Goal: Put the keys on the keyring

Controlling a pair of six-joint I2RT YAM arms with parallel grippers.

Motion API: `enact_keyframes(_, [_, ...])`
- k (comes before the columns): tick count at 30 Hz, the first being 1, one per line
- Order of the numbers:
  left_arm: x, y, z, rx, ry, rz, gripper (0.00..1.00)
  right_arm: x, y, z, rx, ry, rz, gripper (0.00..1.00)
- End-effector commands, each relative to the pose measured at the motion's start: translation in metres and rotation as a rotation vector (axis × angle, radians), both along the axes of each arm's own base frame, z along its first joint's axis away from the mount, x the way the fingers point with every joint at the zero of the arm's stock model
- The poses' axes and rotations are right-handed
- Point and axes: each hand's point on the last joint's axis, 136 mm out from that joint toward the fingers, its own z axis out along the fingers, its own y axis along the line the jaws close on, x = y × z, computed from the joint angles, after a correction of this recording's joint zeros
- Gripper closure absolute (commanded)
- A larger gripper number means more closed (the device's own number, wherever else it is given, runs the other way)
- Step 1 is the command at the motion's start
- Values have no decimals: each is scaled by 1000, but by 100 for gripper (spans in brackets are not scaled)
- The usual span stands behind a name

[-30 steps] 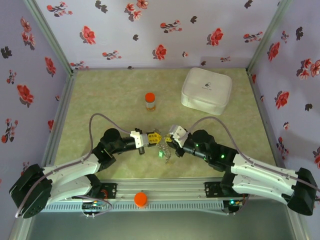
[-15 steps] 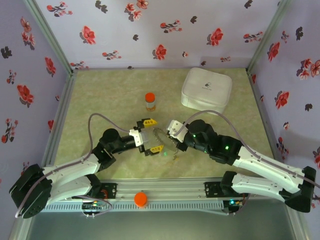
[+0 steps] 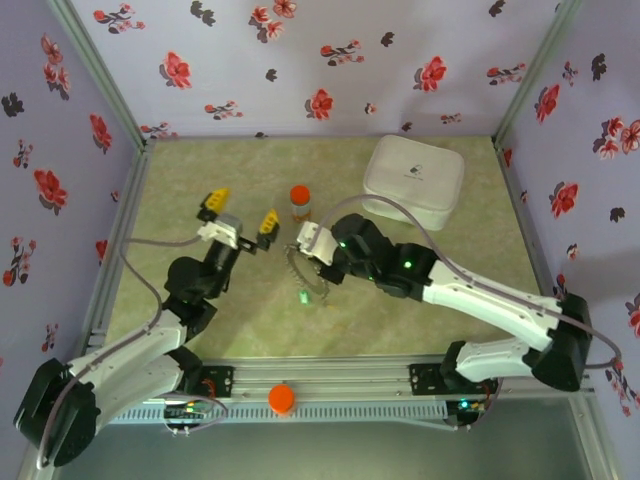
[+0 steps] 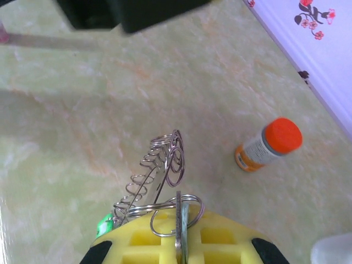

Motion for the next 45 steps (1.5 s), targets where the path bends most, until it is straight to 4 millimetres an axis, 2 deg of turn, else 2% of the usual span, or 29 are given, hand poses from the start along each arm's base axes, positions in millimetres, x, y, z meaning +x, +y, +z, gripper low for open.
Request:
enact_keyframes(1, [9,83,14,-176,-9,368,0,8,44,50,247,17,3,100])
enact_keyframes(3, [12,114,10,-216,11,500,0,16,63,55,374,108,-47,100])
enact_keyframes(5, [18,139,0,-248,46,607,0,17,82,48,433,180,-35,100])
enact_keyframes(7, [23,146,-9,-247,77,645,0,25,88,30,420,212,-74,100])
enact_keyframes(9, [29,142,-17,-232,101,633,0,41,82,5,394,239,-138,100])
enact_keyframes(12, [39,129,-32,-224,155,576,0,73,52,-35,378,353,-268,100])
enact_keyframes(14, [45,122,-39,-223,180,539,0,81,28,-61,254,341,-313,100])
enact_keyframes(17, [48,115,-44,-204,199,517,0,77,-14,-96,-35,268,-315,100])
enact_keyframes(21, [52,113,-53,-219,232,509,0,64,-72,-125,-359,205,-287,100])
enact_keyframes(24, [55,111,-61,-213,254,508,0,52,-101,-142,-525,188,-250,100])
enact_keyframes(33, [64,108,-85,-167,316,528,0,61,-181,-166,-910,68,-342,100])
enact_keyframes(42, [68,110,-96,-141,338,554,0,36,-212,-177,-1050,122,-243,81])
enact_keyframes(45, [68,110,-98,-131,342,561,0,39,-232,-179,-1124,99,-283,63])
